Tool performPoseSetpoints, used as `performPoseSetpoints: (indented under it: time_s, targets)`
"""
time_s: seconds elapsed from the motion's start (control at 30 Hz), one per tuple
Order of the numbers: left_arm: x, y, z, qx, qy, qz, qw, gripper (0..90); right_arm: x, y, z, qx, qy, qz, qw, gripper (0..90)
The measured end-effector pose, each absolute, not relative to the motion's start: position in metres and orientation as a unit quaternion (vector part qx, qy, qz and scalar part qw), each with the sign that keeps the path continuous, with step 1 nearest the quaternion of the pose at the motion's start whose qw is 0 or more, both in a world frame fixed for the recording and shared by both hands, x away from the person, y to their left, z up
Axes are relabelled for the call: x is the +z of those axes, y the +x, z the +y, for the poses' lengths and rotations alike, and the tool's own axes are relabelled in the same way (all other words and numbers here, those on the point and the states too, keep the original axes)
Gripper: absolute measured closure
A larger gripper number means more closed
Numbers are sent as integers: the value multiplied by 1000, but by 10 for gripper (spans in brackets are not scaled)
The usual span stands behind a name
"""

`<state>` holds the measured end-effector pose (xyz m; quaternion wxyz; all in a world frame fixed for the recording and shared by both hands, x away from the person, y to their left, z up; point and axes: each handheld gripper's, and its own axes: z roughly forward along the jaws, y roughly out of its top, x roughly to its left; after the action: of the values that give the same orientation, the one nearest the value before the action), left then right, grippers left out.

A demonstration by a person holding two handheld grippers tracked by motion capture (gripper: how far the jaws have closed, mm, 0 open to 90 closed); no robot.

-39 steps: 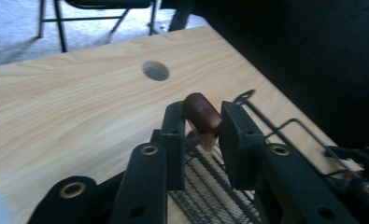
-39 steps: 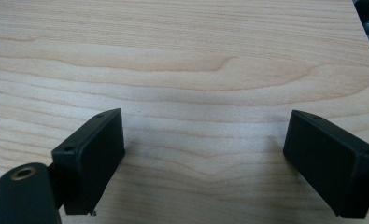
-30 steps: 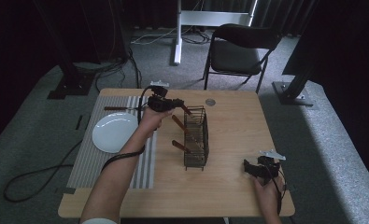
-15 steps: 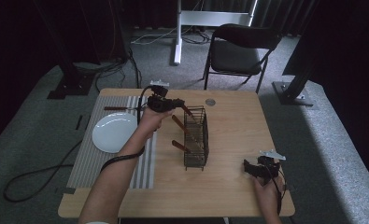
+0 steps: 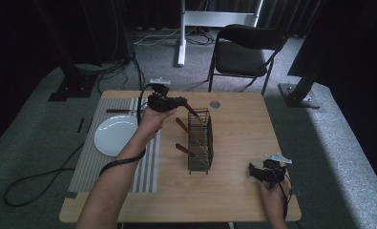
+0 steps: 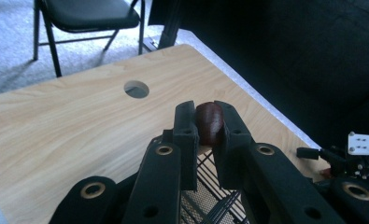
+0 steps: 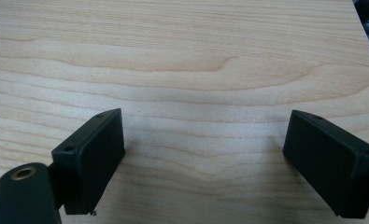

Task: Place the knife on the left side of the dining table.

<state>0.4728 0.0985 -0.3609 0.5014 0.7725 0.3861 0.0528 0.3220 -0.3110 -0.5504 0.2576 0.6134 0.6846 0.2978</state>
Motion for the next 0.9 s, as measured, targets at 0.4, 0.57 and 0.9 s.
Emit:
performPoseSetpoints:
  time_s: [0.4, 0.57, 0.9]
  targets:
    - [-337, 464, 108, 66, 768, 384, 509, 812, -550, 322, -311, 298, 614, 684, 257, 119]
    - [-327, 460, 114, 72, 764, 384, 513, 812, -550, 322, -311, 298, 613, 685, 258, 119]
    - [-311, 451, 127, 79, 756, 385, 523, 812, -550, 322, -311, 298, 613, 685, 258, 119]
